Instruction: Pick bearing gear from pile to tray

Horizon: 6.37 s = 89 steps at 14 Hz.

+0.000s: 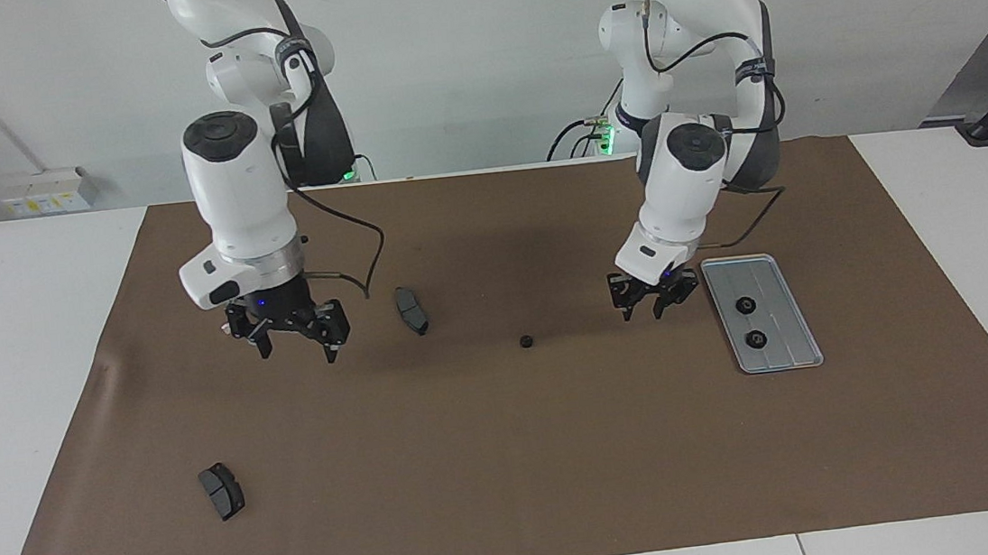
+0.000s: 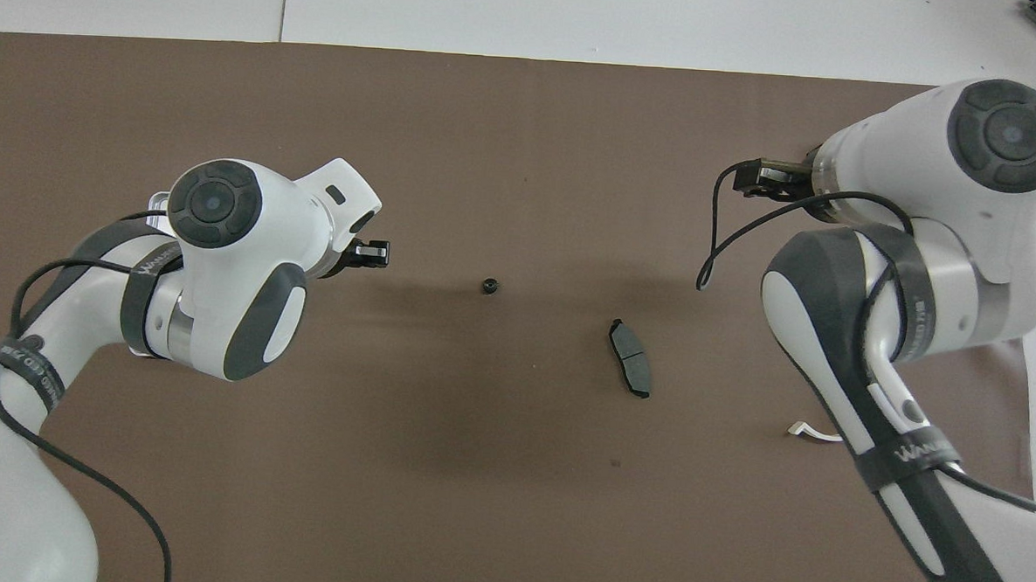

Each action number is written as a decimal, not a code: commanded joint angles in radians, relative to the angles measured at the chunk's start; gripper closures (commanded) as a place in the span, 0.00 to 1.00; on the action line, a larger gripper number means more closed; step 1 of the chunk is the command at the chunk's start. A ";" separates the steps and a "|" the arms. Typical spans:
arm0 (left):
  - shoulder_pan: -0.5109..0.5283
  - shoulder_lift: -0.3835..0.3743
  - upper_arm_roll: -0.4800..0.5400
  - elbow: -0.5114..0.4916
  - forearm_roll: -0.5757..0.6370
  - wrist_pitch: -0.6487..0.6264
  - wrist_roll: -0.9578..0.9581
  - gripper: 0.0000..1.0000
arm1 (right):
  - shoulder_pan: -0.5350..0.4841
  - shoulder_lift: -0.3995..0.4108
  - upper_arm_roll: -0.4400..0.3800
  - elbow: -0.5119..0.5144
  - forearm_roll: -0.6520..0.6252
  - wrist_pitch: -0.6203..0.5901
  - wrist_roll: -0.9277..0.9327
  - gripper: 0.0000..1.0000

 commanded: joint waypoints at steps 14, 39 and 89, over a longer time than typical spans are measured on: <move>-0.197 0.255 0.020 0.281 -0.020 0.053 -0.193 0.49 | -0.302 -0.289 0.107 -0.026 0.050 -0.426 -0.304 0.00; -0.254 0.234 0.023 0.161 -0.018 0.047 -0.229 0.58 | -0.263 -0.292 0.111 0.029 0.062 -0.501 -0.304 0.00; 0.455 0.040 0.024 0.016 -0.018 -0.103 0.702 0.44 | -0.262 -0.306 0.111 0.015 0.098 -0.504 -0.301 0.00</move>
